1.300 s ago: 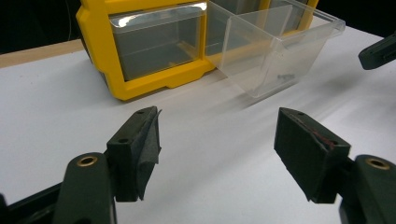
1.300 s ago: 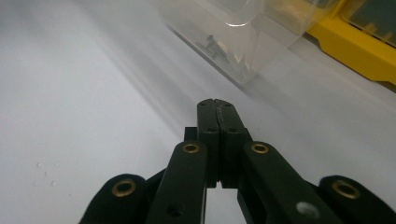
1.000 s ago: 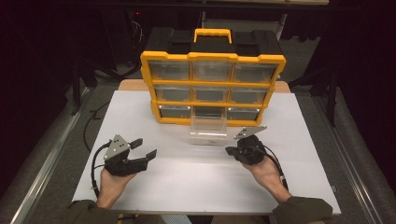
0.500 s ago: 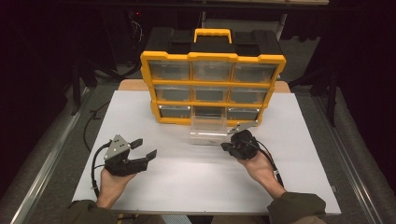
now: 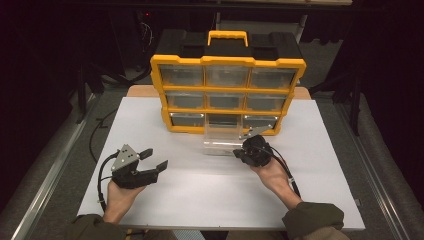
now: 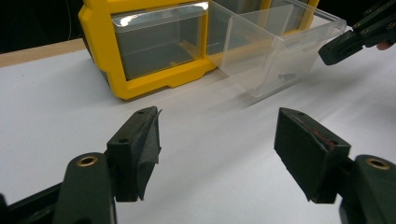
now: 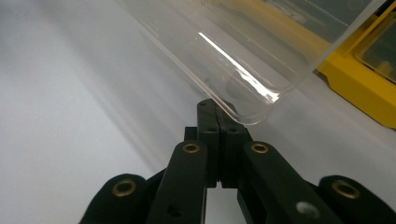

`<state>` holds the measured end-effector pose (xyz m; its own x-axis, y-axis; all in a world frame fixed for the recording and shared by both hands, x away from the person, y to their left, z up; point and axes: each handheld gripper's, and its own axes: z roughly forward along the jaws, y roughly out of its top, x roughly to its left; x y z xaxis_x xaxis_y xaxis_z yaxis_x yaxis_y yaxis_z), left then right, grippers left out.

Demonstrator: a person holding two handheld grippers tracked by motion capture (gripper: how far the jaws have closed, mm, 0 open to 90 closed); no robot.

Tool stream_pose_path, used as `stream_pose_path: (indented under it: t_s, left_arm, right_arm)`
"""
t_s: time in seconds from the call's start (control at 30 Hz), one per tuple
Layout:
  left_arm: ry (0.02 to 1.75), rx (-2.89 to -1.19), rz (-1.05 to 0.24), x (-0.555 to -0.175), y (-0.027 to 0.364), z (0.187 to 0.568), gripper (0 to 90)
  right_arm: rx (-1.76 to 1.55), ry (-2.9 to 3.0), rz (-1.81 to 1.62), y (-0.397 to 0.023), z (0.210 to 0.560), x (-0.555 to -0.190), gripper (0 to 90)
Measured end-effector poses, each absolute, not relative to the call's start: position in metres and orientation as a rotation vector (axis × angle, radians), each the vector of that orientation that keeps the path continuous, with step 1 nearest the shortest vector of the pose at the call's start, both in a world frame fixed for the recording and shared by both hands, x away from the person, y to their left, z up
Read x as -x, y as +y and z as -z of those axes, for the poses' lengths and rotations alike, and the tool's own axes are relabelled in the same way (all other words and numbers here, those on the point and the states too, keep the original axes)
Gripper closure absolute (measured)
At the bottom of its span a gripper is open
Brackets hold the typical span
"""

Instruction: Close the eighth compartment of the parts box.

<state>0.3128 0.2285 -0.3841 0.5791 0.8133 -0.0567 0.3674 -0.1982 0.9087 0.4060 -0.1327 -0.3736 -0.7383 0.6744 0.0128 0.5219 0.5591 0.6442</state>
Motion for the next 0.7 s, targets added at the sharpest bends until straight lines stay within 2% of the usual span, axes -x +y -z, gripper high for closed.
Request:
stream_pose_path:
  t_s: [0.7]
  left_arm:
    - [0.971, -1.797, -0.551, -0.313, 0.229, 0.384, 31.6]
  right_arm:
    - [-1.007, 2.552, -0.896, -0.127, 0.367, -0.416, 90.0]
